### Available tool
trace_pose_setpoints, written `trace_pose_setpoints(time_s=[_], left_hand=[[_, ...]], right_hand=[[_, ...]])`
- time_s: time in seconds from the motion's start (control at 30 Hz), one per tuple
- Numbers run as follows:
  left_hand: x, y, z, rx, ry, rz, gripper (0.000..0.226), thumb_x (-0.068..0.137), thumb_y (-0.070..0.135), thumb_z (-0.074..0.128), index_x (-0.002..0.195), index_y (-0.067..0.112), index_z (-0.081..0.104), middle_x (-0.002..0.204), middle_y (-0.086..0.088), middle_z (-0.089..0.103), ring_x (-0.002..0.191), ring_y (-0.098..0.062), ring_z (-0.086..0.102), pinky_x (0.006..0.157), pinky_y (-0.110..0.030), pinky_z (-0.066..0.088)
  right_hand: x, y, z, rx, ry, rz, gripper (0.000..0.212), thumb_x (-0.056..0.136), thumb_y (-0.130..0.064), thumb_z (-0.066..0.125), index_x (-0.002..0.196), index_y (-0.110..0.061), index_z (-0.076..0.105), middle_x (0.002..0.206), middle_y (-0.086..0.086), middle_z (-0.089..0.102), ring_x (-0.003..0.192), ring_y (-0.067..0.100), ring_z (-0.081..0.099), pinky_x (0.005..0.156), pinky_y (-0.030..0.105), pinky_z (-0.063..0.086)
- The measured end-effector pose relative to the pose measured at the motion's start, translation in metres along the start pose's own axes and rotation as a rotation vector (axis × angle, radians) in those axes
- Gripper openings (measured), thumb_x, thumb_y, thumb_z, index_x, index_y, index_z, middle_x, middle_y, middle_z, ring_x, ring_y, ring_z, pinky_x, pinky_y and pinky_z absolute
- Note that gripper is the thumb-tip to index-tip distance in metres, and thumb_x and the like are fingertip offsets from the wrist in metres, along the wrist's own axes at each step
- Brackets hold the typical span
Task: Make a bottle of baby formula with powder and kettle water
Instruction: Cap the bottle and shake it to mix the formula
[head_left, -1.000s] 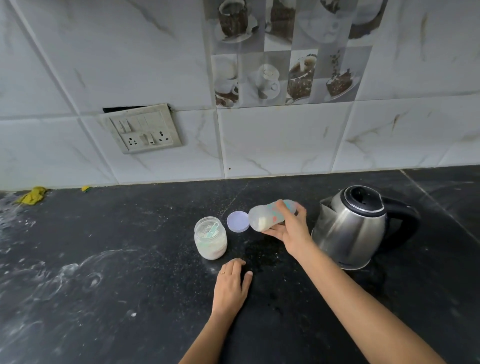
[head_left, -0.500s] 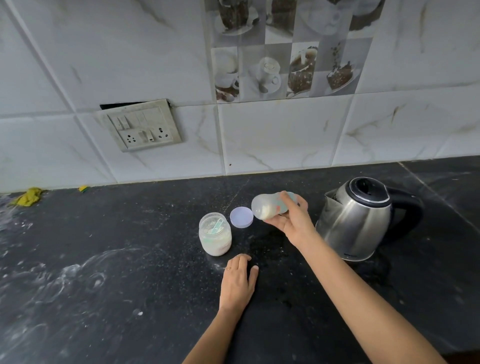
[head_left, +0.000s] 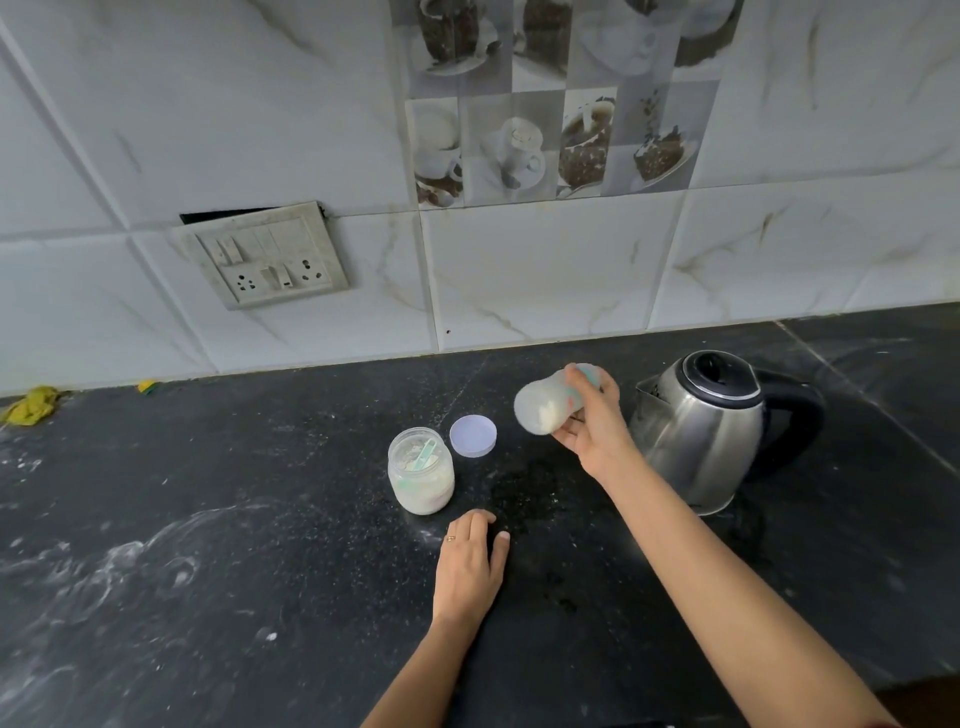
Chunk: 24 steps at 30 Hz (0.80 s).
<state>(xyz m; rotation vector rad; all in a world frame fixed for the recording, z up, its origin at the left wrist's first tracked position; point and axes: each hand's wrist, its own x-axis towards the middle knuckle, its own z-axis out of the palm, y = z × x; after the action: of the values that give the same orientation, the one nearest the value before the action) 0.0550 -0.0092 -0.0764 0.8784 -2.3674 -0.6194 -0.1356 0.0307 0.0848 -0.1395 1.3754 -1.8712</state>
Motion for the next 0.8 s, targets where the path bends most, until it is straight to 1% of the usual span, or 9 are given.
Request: trace_pose_setpoints(time_s=[0.1,0.2,0.27,0.37,0.5,0.57,0.67,0.73,0.8], left_hand=[[-0.001,0.0,-0.001,-0.008,0.002,-0.005,0.028,0.095,0.039,0.042,0.108,0.018,0.055,0.109,0.008,0.055,0.101,-0.009,0.047,0.093,-0.025,0.039],[-0.001,0.0,-0.002,-0.013,-0.002,-0.013,0.024,0.095,0.036,0.045,0.108,0.018,0.055,0.109,0.008,0.055,0.102,-0.008,0.046,0.093,-0.024,0.039],[-0.001,0.0,-0.001,-0.014,-0.002,-0.021,0.022,0.095,0.034,0.048,0.108,0.018,0.055,0.11,0.008,0.055,0.102,-0.008,0.046,0.093,-0.023,0.039],[-0.002,0.0,-0.002,-0.015,0.008,-0.03,0.021,0.095,0.033,0.05,0.108,0.018,0.055,0.11,0.008,0.055,0.103,-0.008,0.046,0.093,-0.021,0.036],[-0.002,0.0,-0.002,-0.014,0.002,-0.026,0.02,0.095,0.032,0.051,0.108,0.018,0.056,0.109,0.009,0.056,0.102,-0.008,0.046,0.092,-0.02,0.036],[-0.002,0.0,-0.002,-0.017,0.009,-0.026,0.02,0.095,0.033,0.05,0.107,0.018,0.056,0.109,0.009,0.056,0.102,-0.007,0.046,0.092,-0.021,0.037],[-0.002,0.0,-0.002,-0.014,0.01,-0.026,0.021,0.095,0.035,0.048,0.107,0.019,0.055,0.107,0.009,0.055,0.1,-0.007,0.046,0.092,-0.022,0.038],[-0.002,0.001,-0.002,-0.015,0.008,-0.021,0.023,0.095,0.036,0.047,0.107,0.018,0.055,0.107,0.009,0.055,0.1,-0.007,0.046,0.091,-0.022,0.038],[-0.002,0.002,-0.003,-0.017,0.008,-0.015,0.024,0.094,0.036,0.046,0.107,0.018,0.055,0.107,0.009,0.055,0.1,-0.007,0.046,0.091,-0.022,0.038]], right_hand=[[-0.003,0.002,0.002,0.025,-0.124,0.051,0.047,0.091,-0.029,0.066,0.131,-0.036,0.042,0.125,0.008,0.056,0.103,0.025,0.062,0.076,0.045,0.056],[-0.001,0.004,0.002,0.189,-0.032,0.035,0.052,0.091,-0.026,0.066,0.135,-0.031,0.039,0.124,0.009,0.052,0.103,0.027,0.059,0.069,0.047,0.057],[0.001,0.004,0.0,0.322,-0.059,0.075,0.049,0.093,-0.028,0.064,0.136,-0.028,0.04,0.123,0.011,0.047,0.108,0.034,0.055,0.07,0.059,0.056],[0.0,0.004,0.0,0.337,-0.15,0.132,0.034,0.096,-0.031,0.058,0.125,-0.023,0.043,0.113,0.012,0.044,0.106,0.036,0.054,0.074,0.069,0.051],[-0.005,0.0,-0.002,0.386,-0.19,0.18,0.022,0.099,-0.028,0.05,0.111,-0.009,0.047,0.107,0.02,0.049,0.117,0.046,0.053,0.099,0.064,0.041],[-0.004,-0.003,-0.004,0.345,-0.169,0.189,0.024,0.096,-0.017,0.044,0.118,-0.009,0.046,0.106,0.019,0.052,0.114,0.04,0.052,0.109,0.059,0.033],[-0.003,-0.008,-0.001,0.359,-0.137,0.129,0.044,0.094,-0.005,0.043,0.136,-0.017,0.039,0.115,0.018,0.049,0.115,0.037,0.05,0.096,0.058,0.043],[-0.002,-0.009,0.0,0.37,-0.094,0.068,0.051,0.094,-0.002,0.05,0.137,-0.028,0.039,0.122,0.016,0.047,0.116,0.035,0.052,0.087,0.058,0.048],[-0.009,-0.009,0.0,0.292,-0.162,0.044,0.051,0.093,-0.002,0.054,0.132,-0.032,0.042,0.123,0.012,0.049,0.11,0.032,0.055,0.085,0.058,0.049]])
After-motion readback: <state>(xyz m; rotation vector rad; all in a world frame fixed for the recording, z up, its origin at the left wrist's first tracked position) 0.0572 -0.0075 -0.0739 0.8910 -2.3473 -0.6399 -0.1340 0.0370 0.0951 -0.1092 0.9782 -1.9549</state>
